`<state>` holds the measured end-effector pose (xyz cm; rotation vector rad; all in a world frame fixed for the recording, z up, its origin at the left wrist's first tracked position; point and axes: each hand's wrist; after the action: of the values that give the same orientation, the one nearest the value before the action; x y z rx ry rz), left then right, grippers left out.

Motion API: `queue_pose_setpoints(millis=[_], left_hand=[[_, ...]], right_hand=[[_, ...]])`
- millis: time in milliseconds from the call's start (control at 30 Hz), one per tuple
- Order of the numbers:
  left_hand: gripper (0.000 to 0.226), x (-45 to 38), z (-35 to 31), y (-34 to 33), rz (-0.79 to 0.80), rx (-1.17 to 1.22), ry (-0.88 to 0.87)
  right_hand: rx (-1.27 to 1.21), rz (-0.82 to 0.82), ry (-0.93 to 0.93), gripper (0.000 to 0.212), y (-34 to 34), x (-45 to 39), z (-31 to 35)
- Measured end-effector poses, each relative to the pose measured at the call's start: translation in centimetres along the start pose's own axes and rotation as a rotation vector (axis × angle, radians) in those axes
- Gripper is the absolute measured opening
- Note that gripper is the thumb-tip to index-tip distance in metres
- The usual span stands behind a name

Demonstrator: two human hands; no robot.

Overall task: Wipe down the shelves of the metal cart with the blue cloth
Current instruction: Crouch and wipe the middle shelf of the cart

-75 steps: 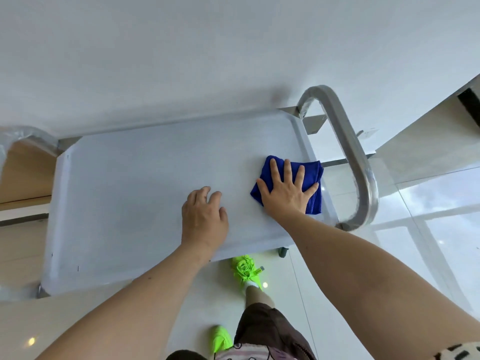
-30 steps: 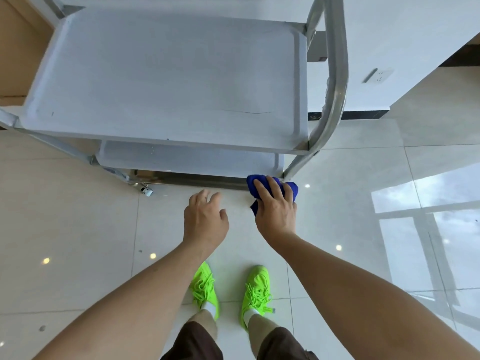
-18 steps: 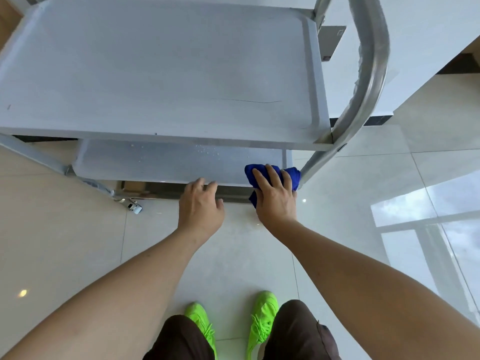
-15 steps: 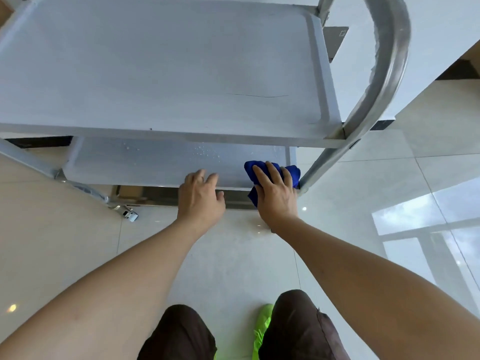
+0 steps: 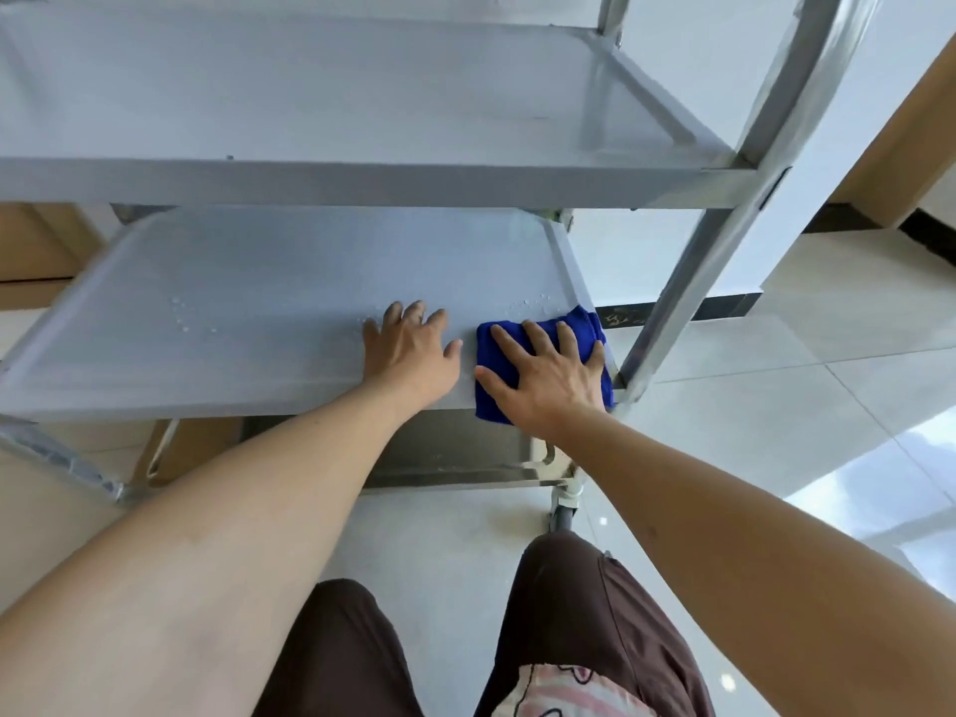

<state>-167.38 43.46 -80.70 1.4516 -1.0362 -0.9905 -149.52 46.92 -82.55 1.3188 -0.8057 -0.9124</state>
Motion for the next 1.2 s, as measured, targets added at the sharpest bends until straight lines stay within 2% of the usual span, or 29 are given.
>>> queue_pose_setpoints(millis=[200, 300, 400, 567, 1200], left_hand=[[0.047, -0.8, -0.7, -1.4, 0.017, -0.037, -0.022], [0.059, -1.9, -0.6, -2.3, 0.079, 0.001, -0.017], [0.065, -2.8, -0.5, -3.0, 0.063, 0.027, 0.005], [0.068, -4.4, -1.8, -3.5, 0.042, 0.026, 0.024], [0.057, -8.0, -2.9, -3.2, -0.009, -0.014, 0.025]], right_hand=[[0.053, -0.015, 0.035, 0.089, 1.3, -1.7, -1.3], [0.022, -0.012, 0.054, 0.084, 0.5, -2.9, -1.4], [0.01, -0.025, 0.054, 0.076, -0.1, -4.3, -1.6], [0.008, 0.024, 0.046, 0.074, -0.4, -6.5, -3.2], [0.054, 0.017, 0.048, 0.078, -0.9, -13.1, -5.2]])
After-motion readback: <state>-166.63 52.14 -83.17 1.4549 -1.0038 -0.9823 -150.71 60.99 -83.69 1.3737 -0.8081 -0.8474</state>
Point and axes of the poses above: each hand's wrist, its own x-axis away from the middle knuckle, its own y-axis out of the back of the hand, z = x × y, and after that the axes turned 1 degree about y, right-handed
